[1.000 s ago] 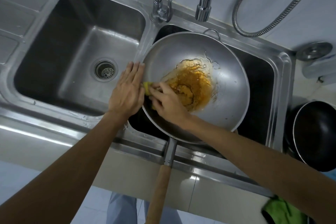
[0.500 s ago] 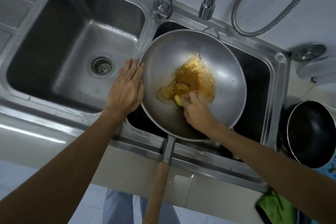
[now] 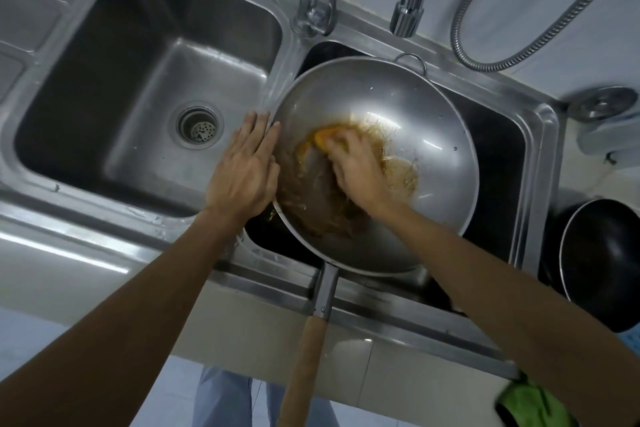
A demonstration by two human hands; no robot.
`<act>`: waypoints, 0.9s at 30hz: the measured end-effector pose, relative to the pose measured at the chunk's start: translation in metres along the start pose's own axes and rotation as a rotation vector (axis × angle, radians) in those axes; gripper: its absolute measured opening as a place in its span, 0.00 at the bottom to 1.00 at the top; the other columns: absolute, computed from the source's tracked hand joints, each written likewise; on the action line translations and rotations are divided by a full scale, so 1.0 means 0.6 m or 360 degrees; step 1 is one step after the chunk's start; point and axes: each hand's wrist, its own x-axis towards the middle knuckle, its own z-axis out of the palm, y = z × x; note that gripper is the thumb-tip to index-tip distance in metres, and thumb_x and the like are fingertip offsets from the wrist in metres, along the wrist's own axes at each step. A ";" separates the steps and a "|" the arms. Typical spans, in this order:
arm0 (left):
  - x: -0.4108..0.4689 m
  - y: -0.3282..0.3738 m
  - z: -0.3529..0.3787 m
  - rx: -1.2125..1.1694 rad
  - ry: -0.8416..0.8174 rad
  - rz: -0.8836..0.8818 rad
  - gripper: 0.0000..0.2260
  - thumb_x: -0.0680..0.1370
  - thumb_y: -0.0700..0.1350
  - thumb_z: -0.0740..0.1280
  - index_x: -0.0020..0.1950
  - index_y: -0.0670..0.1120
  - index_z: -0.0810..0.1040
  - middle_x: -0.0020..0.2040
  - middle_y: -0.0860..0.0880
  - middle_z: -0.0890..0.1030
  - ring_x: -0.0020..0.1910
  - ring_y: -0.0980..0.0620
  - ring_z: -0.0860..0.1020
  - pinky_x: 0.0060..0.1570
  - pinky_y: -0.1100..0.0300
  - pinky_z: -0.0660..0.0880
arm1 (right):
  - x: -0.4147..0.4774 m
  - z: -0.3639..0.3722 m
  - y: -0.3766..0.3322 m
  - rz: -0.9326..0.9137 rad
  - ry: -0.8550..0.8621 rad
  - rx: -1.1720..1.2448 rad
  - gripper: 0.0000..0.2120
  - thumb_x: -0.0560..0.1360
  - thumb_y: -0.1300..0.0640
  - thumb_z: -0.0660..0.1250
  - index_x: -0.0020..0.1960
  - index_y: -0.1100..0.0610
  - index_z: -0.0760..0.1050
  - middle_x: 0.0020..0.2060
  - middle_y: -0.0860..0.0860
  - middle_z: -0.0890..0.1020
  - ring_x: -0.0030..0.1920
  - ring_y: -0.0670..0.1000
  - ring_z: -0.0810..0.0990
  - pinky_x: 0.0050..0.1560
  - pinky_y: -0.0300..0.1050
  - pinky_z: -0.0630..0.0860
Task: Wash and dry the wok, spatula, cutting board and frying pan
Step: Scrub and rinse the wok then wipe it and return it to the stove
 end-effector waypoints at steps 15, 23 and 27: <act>0.002 -0.005 0.004 0.0020 0.0003 0.0001 0.28 0.79 0.46 0.51 0.78 0.38 0.64 0.79 0.37 0.62 0.80 0.39 0.56 0.76 0.40 0.59 | 0.131 0.024 -0.097 0.0480 0.0468 0.0536 0.19 0.81 0.59 0.62 0.70 0.60 0.69 0.64 0.58 0.72 0.61 0.55 0.73 0.61 0.46 0.73; 0.002 -0.008 0.009 0.0024 0.0016 0.0010 0.27 0.80 0.47 0.51 0.78 0.39 0.64 0.79 0.38 0.62 0.80 0.40 0.56 0.76 0.41 0.60 | 0.123 0.000 -0.092 0.0904 0.0360 0.0608 0.18 0.79 0.61 0.66 0.68 0.60 0.71 0.61 0.56 0.72 0.56 0.53 0.74 0.57 0.49 0.75; 0.000 -0.008 0.006 0.0020 0.0007 0.0013 0.27 0.80 0.46 0.52 0.78 0.38 0.62 0.79 0.38 0.61 0.80 0.40 0.55 0.77 0.43 0.56 | 0.008 -0.024 -0.158 0.0457 -0.0135 0.0830 0.18 0.80 0.61 0.66 0.68 0.62 0.73 0.56 0.56 0.74 0.54 0.53 0.76 0.57 0.52 0.77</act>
